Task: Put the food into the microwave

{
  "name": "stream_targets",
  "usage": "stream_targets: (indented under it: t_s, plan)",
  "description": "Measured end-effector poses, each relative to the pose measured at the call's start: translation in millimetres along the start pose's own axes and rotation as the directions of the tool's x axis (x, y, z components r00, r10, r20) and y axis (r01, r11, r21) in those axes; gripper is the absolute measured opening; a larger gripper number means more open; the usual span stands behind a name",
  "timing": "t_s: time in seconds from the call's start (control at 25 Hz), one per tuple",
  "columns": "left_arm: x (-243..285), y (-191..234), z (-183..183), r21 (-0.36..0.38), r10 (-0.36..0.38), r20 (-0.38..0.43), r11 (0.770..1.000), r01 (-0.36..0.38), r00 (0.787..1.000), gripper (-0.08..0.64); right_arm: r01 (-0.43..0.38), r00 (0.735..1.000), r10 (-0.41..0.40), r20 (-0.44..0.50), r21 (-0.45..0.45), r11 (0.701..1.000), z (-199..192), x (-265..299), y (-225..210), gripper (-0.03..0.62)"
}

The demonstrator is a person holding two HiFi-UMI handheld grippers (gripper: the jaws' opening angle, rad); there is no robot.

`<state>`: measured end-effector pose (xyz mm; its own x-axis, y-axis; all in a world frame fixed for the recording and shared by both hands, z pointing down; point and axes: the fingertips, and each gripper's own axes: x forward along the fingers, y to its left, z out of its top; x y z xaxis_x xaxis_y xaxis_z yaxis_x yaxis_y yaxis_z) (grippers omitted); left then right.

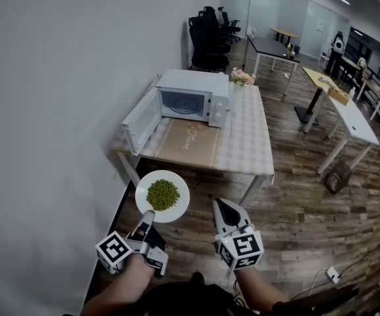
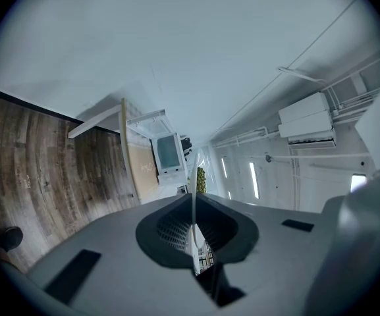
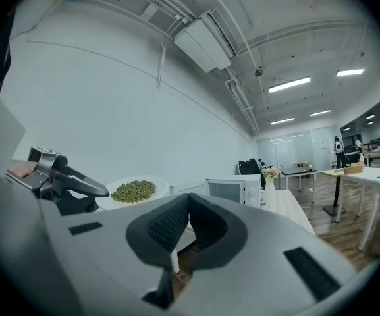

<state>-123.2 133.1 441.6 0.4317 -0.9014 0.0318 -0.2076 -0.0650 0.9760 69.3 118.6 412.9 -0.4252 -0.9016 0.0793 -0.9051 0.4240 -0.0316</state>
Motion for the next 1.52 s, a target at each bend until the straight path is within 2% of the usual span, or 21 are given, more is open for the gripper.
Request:
stream_targets:
  t_s: [0.48, 0.64, 0.92, 1.08, 1.24, 1.36, 1.52]
  plan:
    - [46, -12, -29, -0.021, -0.007, 0.038, 1.000, 0.008, 0.999, 0.018, -0.062, 0.997, 0.062, 0.035, -0.008, 0.998, 4, 21, -52, 0.008]
    - [46, -8, -35, -0.020, 0.007, 0.052, 1.000, -0.006, 0.999, 0.018, -0.086, 0.996, 0.087, 0.033, -0.022, 0.996, 2, 24, -53, 0.008]
    - [56, -9, -32, -0.020, 0.020, 0.049, 1.000, -0.019, 0.999, 0.018, -0.108, 0.994, 0.108, 0.029, 0.010, 0.994, 4, 36, -56, 0.008]
    - [71, -6, -26, -0.033, 0.012, 0.041, 0.999, -0.011, 0.999, 0.018, -0.128, 0.991, 0.130, 0.045, -0.030, 0.991, 11, 47, -55, 0.008]
    - [90, 1, -15, -0.033, 0.012, 0.028, 0.999, -0.011, 1.000, 0.018, -0.093, 0.995, 0.095, 0.028, -0.049, 0.994, 9, 66, -62, 0.008]
    - [105, 2, -5, -0.046, -0.001, 0.024, 0.999, 0.002, 1.000, 0.018, -0.052, 0.997, 0.055, 0.051, -0.048, 0.997, 14, 80, -73, 0.008]
    - [121, 5, 10, -0.053, -0.002, 0.021, 0.999, 0.003, 1.000, 0.018, -0.055, 0.997, 0.056, 0.046, -0.031, 0.998, 14, 102, -78, 0.008]
